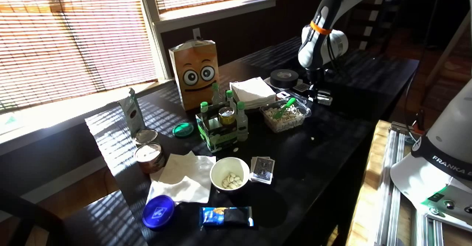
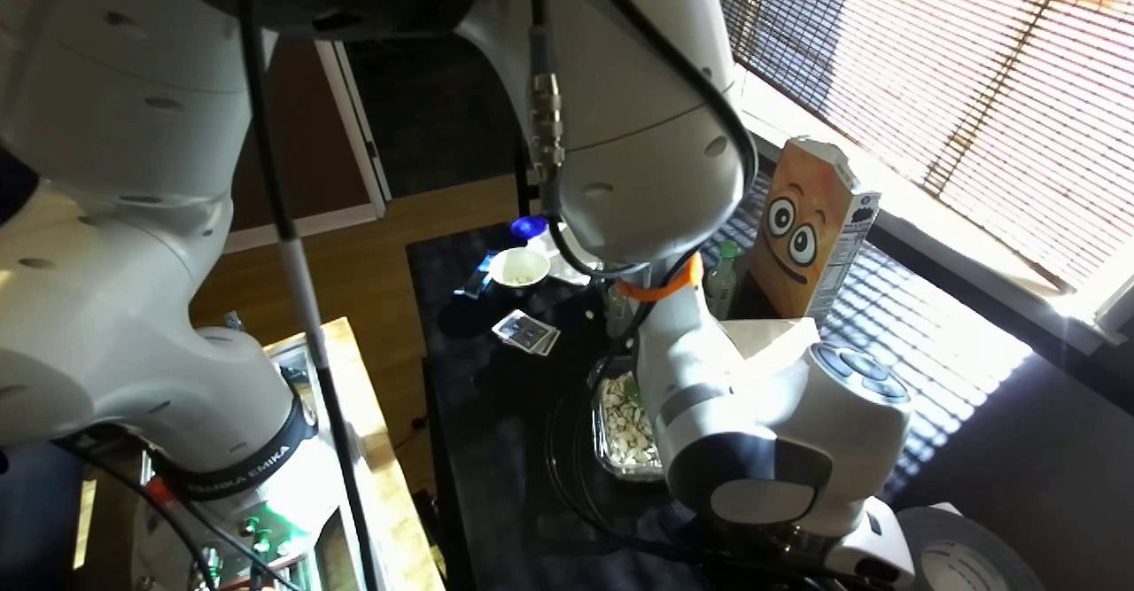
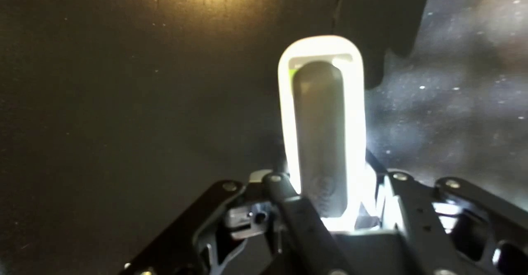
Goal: Use the brush to sweep the white objects to the right
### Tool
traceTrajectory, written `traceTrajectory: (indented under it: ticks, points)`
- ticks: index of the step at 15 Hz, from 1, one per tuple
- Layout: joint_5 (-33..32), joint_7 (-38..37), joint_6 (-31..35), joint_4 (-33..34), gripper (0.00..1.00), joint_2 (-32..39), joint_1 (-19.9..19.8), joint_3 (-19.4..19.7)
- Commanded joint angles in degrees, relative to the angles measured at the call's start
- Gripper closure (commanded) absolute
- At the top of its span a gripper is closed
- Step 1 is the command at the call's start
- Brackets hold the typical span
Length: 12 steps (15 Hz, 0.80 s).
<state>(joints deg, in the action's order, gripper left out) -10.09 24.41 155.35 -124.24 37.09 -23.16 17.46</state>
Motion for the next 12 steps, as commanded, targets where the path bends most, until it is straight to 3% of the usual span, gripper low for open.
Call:
traceTrajectory:
  ticks: [1, 3, 8, 12]
  points:
    - [5.3, 5.2, -8.6, -3.9, 0.84, -9.2, -5.8, -9.0]
    - [8.9, 6.2, -10.5, -5.8, 0.84, -12.9, -6.2, -11.5]
    - [10.9, 1.3, -14.5, -10.9, 0.84, -21.5, -1.7, -10.0]
    - [15.2, 5.6, -15.8, -17.6, 0.84, -27.9, 0.9, -12.5]
